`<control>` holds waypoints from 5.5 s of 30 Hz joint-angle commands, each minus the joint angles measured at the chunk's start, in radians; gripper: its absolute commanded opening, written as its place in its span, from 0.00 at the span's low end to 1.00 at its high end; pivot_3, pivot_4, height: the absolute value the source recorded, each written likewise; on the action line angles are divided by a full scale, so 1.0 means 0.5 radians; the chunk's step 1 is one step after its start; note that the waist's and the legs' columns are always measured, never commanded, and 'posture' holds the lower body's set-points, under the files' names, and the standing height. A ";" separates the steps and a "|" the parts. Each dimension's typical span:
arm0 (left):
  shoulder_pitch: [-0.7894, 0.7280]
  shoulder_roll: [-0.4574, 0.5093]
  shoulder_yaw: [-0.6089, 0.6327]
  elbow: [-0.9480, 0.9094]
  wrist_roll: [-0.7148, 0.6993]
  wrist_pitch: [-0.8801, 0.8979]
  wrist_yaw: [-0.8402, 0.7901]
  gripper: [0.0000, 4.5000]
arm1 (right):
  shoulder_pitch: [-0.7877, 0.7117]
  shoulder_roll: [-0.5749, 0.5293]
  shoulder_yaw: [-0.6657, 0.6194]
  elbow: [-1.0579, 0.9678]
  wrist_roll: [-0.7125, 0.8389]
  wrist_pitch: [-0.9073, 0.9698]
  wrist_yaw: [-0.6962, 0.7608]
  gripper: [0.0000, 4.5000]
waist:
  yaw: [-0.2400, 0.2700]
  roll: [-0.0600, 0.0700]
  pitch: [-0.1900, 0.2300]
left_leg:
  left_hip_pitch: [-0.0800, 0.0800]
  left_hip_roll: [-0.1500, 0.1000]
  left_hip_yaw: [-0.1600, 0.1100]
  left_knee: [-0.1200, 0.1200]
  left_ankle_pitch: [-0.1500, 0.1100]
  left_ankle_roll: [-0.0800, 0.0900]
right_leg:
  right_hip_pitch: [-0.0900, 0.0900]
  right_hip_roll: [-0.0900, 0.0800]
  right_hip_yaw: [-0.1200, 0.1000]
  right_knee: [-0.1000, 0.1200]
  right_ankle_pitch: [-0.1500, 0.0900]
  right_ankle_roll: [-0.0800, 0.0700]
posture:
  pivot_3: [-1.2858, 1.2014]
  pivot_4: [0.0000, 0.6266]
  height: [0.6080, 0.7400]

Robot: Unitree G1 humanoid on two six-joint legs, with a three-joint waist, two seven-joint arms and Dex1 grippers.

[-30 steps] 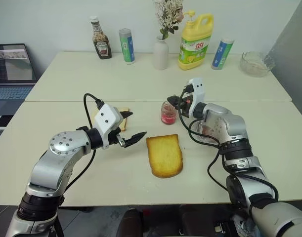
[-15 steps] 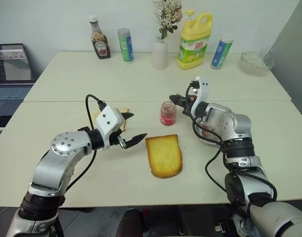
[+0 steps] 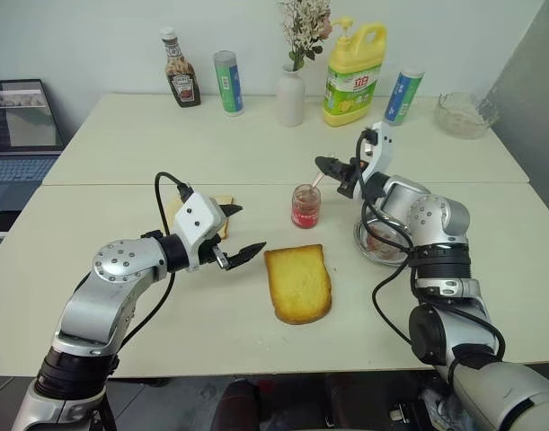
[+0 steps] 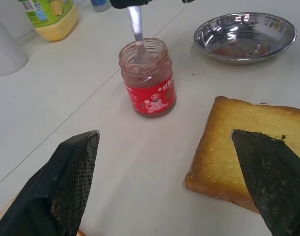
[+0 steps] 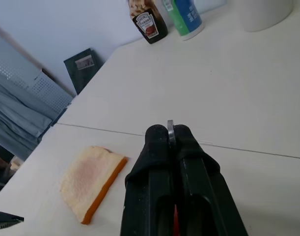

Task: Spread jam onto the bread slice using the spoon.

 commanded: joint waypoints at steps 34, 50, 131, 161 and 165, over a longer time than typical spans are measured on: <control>-0.055 -0.015 -0.027 0.006 0.042 -0.078 -0.043 1.00 | 0.238 -0.278 0.693 -0.724 -0.314 -0.634 0.348 0.00 | -0.001 0.001 0.000 | -0.011 0.001 -0.003 -0.001 0.000 0.000 | -0.004 0.000 -0.003 -0.012 0.000 0.000 | 0.52 0.24 1.00; -0.062 -0.030 -0.031 0.008 0.048 -0.079 -0.040 1.00 | 0.317 -0.404 0.986 -0.423 -0.909 -1.454 0.523 0.00 | 0.008 0.000 0.000 | -0.011 0.000 -0.003 0.000 0.000 0.000 | -0.004 -0.001 -0.003 -0.012 0.000 0.000 | 0.52 0.24 1.00; -0.088 -0.075 -0.056 0.063 0.093 -0.115 -0.048 1.00 | -0.003 0.127 0.129 -0.114 -0.127 -0.136 -0.024 0.00 | -0.008 0.000 0.000 | -0.001 0.000 0.000 0.000 0.000 0.000 | -0.002 0.001 0.000 0.002 0.000 0.000 | 0.52 0.24 1.00; -0.104 -0.089 -0.074 0.078 0.110 -0.137 -0.058 1.00 | -0.071 0.082 -0.137 -0.147 0.225 0.108 -0.295 0.00 | -0.007 0.000 0.000 | -0.004 0.000 -0.001 0.000 0.000 0.000 | -0.002 0.000 0.000 -0.001 0.000 0.000 | 0.52 0.24 1.00; -0.108 -0.094 -0.075 0.082 0.119 -0.141 -0.064 1.00 | -0.061 0.052 -0.183 -0.178 0.279 0.177 -0.334 0.00 | -0.007 0.000 0.000 | -0.005 0.000 -0.001 0.000 0.000 0.000 | -0.003 0.000 -0.001 -0.002 0.000 0.000 | 0.52 0.24 1.00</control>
